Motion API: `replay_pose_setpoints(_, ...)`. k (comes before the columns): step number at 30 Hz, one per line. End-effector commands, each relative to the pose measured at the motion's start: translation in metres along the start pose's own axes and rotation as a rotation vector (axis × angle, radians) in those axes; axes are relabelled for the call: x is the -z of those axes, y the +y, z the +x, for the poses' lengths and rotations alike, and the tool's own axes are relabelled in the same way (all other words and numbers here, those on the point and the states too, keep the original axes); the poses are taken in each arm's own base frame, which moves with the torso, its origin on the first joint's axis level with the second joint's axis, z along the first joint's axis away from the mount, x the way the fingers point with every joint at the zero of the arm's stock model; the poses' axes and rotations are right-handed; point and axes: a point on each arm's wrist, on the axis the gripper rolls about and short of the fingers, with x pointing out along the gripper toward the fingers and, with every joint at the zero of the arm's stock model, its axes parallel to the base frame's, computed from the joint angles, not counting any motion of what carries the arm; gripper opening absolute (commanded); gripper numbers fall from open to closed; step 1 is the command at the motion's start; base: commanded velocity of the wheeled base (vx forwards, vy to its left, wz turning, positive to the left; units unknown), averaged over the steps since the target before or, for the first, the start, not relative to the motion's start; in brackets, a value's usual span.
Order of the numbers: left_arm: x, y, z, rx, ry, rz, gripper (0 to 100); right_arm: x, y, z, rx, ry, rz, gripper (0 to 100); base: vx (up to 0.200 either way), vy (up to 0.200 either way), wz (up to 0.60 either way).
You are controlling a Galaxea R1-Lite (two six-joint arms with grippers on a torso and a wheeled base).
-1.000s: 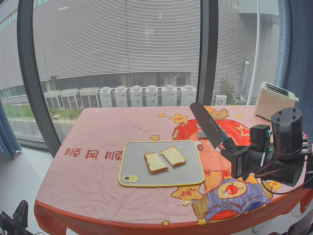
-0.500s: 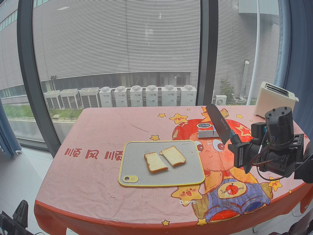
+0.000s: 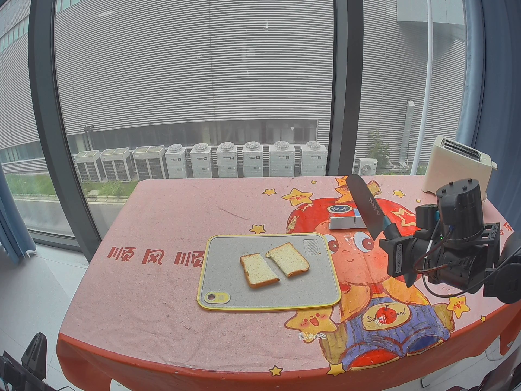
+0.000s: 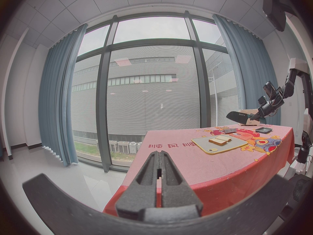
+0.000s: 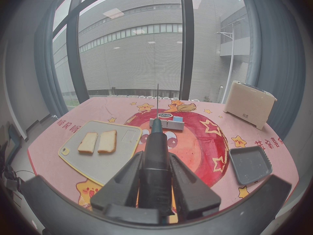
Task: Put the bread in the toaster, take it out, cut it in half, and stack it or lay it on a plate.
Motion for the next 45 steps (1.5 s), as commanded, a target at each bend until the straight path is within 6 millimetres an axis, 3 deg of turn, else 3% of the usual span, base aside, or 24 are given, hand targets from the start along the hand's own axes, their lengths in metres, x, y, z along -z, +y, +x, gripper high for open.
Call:
replay_pose_setpoints(1,0.005,0.000,0.000,0.000,0.001,0.000,0,0.008,-0.001,0.003,0.006,0.031,-0.009,0,0.000,0.000,0.00)
replay_pose_setpoints(11,0.005,0.000,0.000,0.000,0.001,0.000,0,0.027,-0.005,-0.001,0.017,0.082,0.038,0,0.000,0.000,0.00)
replay_pose_setpoints(45,0.005,0.000,0.000,0.000,0.001,0.000,0,0.031,-0.016,0.005,0.033,0.117,0.118,0,0.000,0.000,0.00)
